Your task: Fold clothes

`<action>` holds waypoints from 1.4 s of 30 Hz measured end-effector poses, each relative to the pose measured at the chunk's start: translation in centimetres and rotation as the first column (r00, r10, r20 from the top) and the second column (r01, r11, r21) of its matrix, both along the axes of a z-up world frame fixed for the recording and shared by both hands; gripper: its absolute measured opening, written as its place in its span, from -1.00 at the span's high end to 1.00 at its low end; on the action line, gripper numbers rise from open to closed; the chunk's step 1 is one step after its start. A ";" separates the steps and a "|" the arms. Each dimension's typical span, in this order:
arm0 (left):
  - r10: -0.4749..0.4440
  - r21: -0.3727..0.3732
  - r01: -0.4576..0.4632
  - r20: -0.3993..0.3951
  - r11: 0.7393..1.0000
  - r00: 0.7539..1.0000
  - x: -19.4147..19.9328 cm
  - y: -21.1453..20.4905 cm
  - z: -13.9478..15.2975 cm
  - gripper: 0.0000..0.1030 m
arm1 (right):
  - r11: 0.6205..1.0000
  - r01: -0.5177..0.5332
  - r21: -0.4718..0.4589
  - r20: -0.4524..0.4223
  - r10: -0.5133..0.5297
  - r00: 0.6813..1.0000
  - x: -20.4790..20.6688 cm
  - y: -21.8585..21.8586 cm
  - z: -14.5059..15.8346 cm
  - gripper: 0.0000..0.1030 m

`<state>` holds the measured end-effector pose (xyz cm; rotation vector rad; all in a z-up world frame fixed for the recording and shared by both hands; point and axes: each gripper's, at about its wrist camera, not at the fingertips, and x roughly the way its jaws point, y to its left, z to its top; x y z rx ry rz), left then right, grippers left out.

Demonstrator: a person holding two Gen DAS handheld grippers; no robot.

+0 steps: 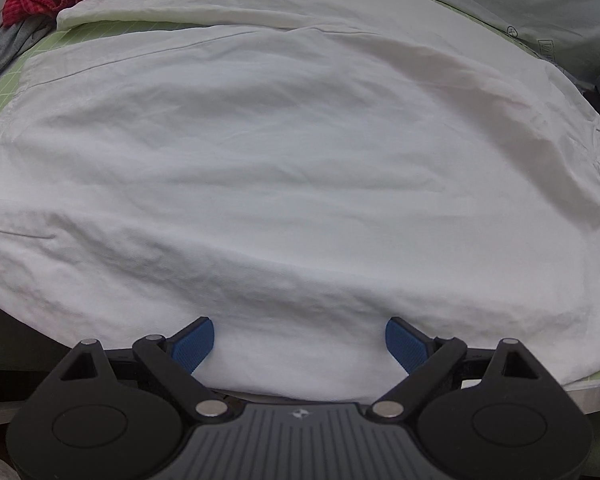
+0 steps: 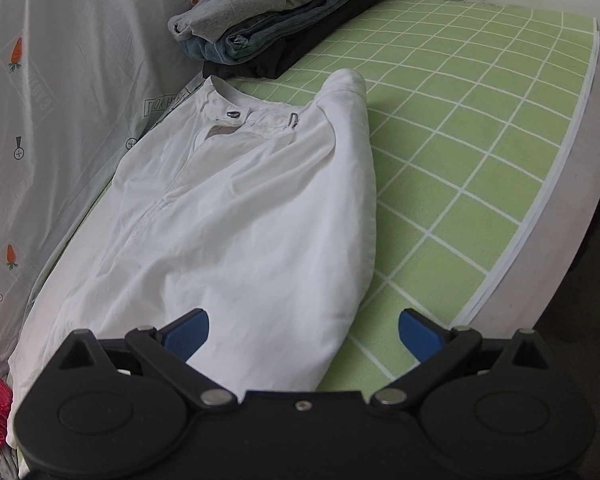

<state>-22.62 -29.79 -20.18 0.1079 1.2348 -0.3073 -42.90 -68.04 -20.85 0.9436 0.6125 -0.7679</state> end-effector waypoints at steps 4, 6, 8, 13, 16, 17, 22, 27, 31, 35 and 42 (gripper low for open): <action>-0.008 0.034 0.007 0.014 0.999 1.000 -0.4 -0.8 -0.2 -0.88 | 0.997 -0.050 0.065 0.106 0.043 0.993 -0.4 -0.5 -0.4 -0.99; -0.012 0.047 0.012 0.014 0.999 1.000 -0.5 -1.1 -0.2 -0.89 | 0.990 -0.078 0.115 0.169 0.058 0.984 -0.3 -0.6 -0.7 -0.99; -0.013 0.052 0.013 0.013 0.999 1.000 -0.6 -1.2 -0.3 -0.91 | 0.985 -0.107 0.139 0.205 0.077 0.976 0.0 -0.5 -1.0 -0.99; -0.026 0.066 0.025 0.012 0.997 1.000 -0.8 -1.4 -0.4 -0.95 | 0.980 -0.127 0.154 0.236 0.088 0.968 0.6 -0.6 -1.1 -0.99; -0.042 0.088 0.041 0.008 0.995 0.999 -0.8 -1.7 -0.6 -1.00 | 0.970 -0.133 0.205 0.287 0.070 0.955 0.4 -0.9 -1.6 -0.99; -0.044 0.094 0.043 0.007 0.995 0.999 -0.7 -1.9 -0.6 -1.00 | 0.964 -0.143 0.226 0.302 0.071 0.951 0.4 -1.0 -1.8 -0.98; -0.033 0.095 0.033 -0.003 0.995 0.999 -0.6 -2.0 -0.6 -1.00 | 0.940 -0.179 0.292 0.339 0.073 0.938 0.5 -0.8 -2.2 -0.90; -0.022 0.097 0.023 -0.006 0.995 1.000 -0.9 -2.3 -0.3 -1.00 | 0.892 -0.181 0.414 0.453 -0.029 0.891 -0.2 -1.1 -3.4 -0.58; -0.018 0.097 0.019 -0.004 0.995 1.000 -1.0 -2.7 -0.3 -1.00 | 0.874 -0.197 0.444 0.520 -0.072 0.851 -0.1 -1.1 -3.8 -0.43; -0.019 0.097 0.019 -0.004 0.995 1.000 -1.1 -2.8 -0.2 -1.00 | 0.907 -0.177 0.383 0.392 0.015 0.920 1.1 -1.0 -2.7 -0.36; -0.028 0.098 0.028 -0.008 0.995 1.000 -1.0 -2.4 -0.2 -1.00 | 0.944 -0.183 0.273 0.293 0.099 0.951 2.9 0.0 -1.8 -0.29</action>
